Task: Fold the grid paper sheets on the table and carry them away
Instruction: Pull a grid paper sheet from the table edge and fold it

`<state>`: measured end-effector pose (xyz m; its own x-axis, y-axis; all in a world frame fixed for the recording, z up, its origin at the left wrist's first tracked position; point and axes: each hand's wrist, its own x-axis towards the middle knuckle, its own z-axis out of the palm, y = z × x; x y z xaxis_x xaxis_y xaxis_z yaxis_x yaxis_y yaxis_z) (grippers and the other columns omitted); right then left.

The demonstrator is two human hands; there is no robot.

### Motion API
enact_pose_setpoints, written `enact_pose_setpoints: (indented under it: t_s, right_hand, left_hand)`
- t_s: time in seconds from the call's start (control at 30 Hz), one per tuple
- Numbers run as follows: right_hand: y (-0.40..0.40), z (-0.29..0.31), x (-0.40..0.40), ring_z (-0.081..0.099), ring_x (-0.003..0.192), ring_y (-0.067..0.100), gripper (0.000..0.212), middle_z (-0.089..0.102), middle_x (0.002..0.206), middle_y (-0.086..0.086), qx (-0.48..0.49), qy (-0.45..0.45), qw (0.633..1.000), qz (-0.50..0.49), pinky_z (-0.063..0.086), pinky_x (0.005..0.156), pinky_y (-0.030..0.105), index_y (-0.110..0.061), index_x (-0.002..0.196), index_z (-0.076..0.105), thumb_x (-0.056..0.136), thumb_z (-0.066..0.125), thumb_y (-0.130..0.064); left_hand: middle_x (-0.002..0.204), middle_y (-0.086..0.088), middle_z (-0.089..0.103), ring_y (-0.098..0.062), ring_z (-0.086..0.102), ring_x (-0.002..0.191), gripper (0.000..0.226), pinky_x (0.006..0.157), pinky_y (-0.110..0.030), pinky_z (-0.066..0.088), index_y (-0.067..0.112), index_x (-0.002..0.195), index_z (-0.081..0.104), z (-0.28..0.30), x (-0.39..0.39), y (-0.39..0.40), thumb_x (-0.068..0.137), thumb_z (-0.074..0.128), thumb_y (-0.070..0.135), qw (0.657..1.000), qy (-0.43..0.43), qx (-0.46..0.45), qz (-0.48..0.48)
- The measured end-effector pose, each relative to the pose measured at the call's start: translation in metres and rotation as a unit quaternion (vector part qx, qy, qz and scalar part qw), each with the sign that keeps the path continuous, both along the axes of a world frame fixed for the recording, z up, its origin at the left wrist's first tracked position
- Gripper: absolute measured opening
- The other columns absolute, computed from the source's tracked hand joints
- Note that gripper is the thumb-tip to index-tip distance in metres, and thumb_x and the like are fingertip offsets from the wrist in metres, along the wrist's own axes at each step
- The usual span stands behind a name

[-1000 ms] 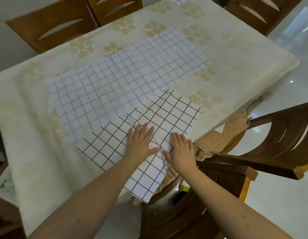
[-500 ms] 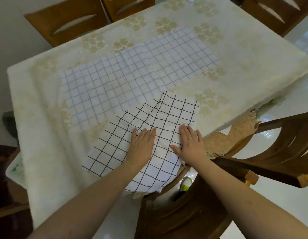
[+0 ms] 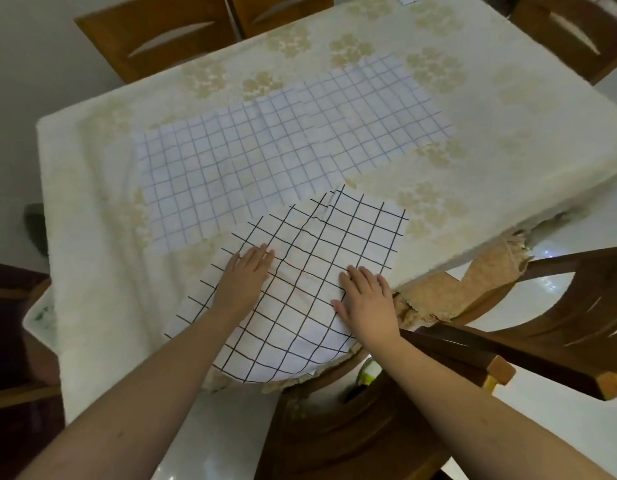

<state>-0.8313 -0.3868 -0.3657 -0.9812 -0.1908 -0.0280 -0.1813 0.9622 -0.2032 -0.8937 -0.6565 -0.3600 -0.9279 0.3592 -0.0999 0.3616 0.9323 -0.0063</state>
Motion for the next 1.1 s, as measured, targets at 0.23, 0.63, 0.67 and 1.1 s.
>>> enact_pose_setpoints:
  t_s: [0.23,0.63,0.67,1.1]
  right_hand:
    - [-0.006,-0.004,0.007,0.051,0.119,0.024,0.022,0.063,0.121,0.0,-0.043,0.067,0.997,0.003,0.035,0.104,0.045,-0.025,0.108,0.065,0.089,0.06,-0.034]
    - [-0.017,-0.002,0.004,0.056,0.087,0.023,0.007,0.063,0.09,-0.001,-0.082,0.075,0.991,-0.07,0.035,0.083,0.036,-0.019,0.082,0.068,0.08,0.074,-0.021]
    - [-0.018,-0.002,0.004,0.056,0.086,0.024,0.007,0.063,0.09,0.0,-0.079,0.078,0.991,-0.07,0.036,0.083,0.036,-0.018,0.081,0.068,0.08,0.074,-0.02]
    - [0.016,0.023,0.004,0.058,0.083,0.021,0.024,0.065,0.084,-0.002,-0.074,0.125,0.989,-0.005,0.039,0.083,0.035,-0.016,0.091,0.065,0.095,0.046,-0.03]
  left_hand:
    - [0.114,-0.008,0.069,-0.031,0.062,0.105,0.049,0.102,-0.052,0.038,0.012,0.115,0.069,0.005,0.005,-0.012,0.071,0.064,-0.011,0.995,0.096,0.036,-0.01]
    - [0.106,-0.006,0.066,-0.029,0.061,0.098,0.035,0.09,-0.043,0.039,0.015,0.108,0.069,0.003,0.0,-0.02,0.076,0.076,0.004,0.994,0.093,0.062,0.004]
    - [0.108,-0.007,0.067,-0.03,0.061,0.099,0.033,0.089,-0.044,0.042,0.014,0.108,0.07,0.002,-0.001,-0.02,0.077,0.077,0.006,0.993,0.092,0.07,-0.002]
    - [0.108,-0.001,0.069,-0.024,0.059,0.104,0.02,0.09,-0.035,0.03,0.021,0.085,0.07,-0.001,-0.002,-0.005,0.072,0.081,0.01,0.988,0.097,0.115,-0.037]
